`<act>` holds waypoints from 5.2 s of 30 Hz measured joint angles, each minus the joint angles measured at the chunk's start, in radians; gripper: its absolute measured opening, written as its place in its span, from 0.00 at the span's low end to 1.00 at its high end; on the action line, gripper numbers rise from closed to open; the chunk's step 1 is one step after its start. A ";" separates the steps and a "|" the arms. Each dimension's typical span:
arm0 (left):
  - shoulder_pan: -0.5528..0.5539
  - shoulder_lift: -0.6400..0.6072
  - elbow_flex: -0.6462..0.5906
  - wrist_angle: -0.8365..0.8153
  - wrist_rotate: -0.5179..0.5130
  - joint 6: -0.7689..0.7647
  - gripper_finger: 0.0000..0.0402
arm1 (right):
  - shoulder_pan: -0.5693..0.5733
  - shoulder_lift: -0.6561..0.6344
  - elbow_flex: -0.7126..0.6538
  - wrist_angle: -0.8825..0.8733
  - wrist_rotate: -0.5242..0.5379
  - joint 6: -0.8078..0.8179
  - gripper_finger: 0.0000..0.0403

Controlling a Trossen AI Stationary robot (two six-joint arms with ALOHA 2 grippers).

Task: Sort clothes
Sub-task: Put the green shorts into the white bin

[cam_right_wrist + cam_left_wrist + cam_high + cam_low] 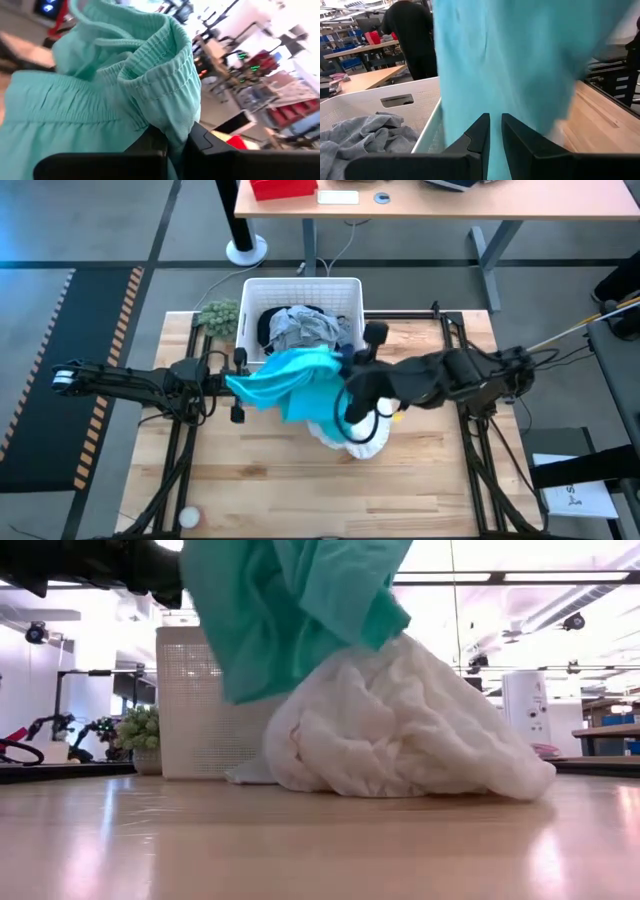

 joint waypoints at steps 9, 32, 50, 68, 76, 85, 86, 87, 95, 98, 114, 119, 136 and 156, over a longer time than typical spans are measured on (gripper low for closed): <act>0.000 0.000 0.000 0.005 0.000 0.000 0.09 | -0.042 0.000 0.127 0.171 0.093 -0.243 0.00; 0.000 0.000 0.000 0.006 0.000 0.000 0.09 | -0.502 0.064 0.161 0.223 -0.278 -0.102 0.00; 0.000 0.000 0.000 -0.001 0.000 0.000 0.09 | -0.677 0.406 0.161 -0.255 -0.609 0.132 0.00; 0.000 0.000 0.000 0.003 0.000 0.000 0.09 | -0.692 0.610 0.162 -0.375 -0.706 0.177 0.02; 0.000 0.000 0.000 0.003 0.000 0.000 0.09 | -0.701 0.638 0.163 -0.385 -0.772 0.298 0.02; 0.000 0.000 0.000 0.002 0.000 0.004 0.09 | -0.683 0.577 0.166 -0.406 -0.775 0.391 0.25; 0.000 0.000 0.000 0.002 0.000 0.004 0.09 | -0.681 0.562 0.167 -0.406 -0.777 0.413 0.29; 0.000 0.000 0.000 0.002 0.000 0.004 0.09 | -0.680 0.550 0.168 -0.405 -0.778 0.438 0.34; 0.000 0.000 0.000 0.003 0.000 0.004 0.09 | -0.671 0.466 0.169 -0.401 -0.833 0.582 0.66; 0.000 0.000 0.000 0.003 0.000 0.004 0.09 | -0.671 0.440 0.169 -0.401 -0.874 0.607 0.75; 0.000 0.000 0.000 0.007 0.000 -0.003 0.09 | -0.719 0.402 0.167 -0.503 -0.723 0.505 0.44; 0.000 0.000 0.000 -0.003 0.000 -0.004 0.09 | -0.737 0.472 0.157 -0.527 -0.685 0.407 0.09; 0.000 0.000 0.000 -0.014 0.000 -0.008 0.09 | -0.735 0.598 0.084 -0.475 -0.703 0.369 0.00; 0.000 0.000 0.000 -0.012 0.000 -0.006 0.09 | -0.724 0.595 -0.085 -0.416 -0.701 0.449 0.00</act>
